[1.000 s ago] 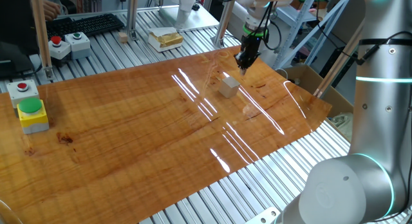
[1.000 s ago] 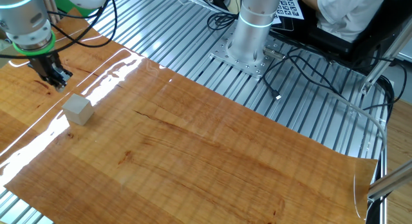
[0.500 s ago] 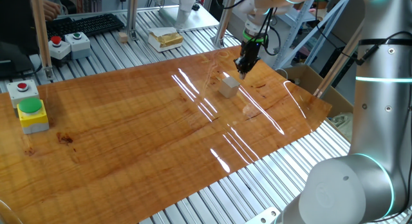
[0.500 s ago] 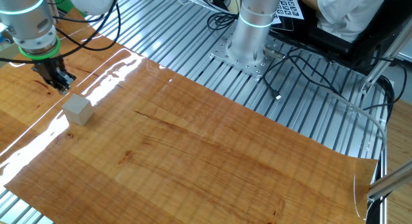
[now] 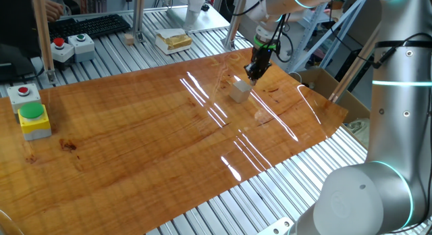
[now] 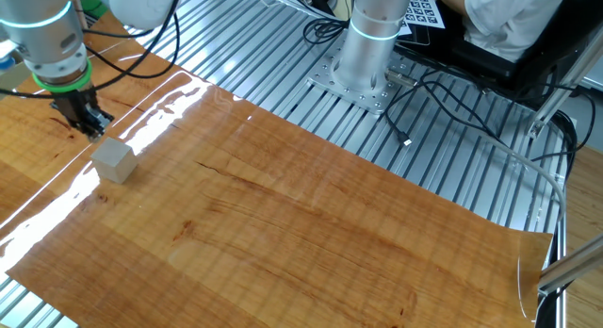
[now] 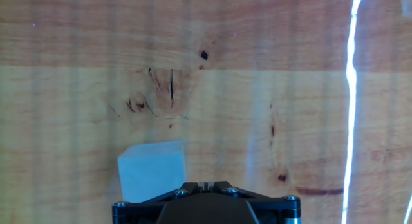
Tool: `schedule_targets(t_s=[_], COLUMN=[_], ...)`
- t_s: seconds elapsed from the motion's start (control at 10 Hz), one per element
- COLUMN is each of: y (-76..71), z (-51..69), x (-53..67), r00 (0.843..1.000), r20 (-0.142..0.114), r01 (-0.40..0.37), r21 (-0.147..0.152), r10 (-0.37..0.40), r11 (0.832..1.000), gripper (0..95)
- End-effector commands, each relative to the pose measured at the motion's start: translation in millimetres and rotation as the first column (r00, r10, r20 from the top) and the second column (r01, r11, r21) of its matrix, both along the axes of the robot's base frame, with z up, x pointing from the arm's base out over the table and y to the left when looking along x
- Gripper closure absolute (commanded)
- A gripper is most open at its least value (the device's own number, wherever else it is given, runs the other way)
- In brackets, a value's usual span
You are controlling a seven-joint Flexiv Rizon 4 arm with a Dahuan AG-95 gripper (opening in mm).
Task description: Use the gripper to push the small block from left to right
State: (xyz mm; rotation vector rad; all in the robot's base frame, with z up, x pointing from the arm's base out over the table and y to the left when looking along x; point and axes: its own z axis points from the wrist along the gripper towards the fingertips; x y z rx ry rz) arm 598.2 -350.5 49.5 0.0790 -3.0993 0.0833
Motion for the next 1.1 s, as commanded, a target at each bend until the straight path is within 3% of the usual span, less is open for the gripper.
schedule_targets(t_s=[0.1,0.8,1.1], y=[0.3,1.1,10.1], z=[-2.6,-10.8,-9.1], x=[-1.5,-1.0,-1.9], r00=[1.0,1.0,0.999], r20=[-0.002,0.006,0.005], r01=[0.005,0.023,0.046], r21=[0.006,0.034,0.04], r10=[-0.005,-0.023,-0.046], r11=[1.0,0.999,0.998], gripper=[95.0,95.0,95.0])
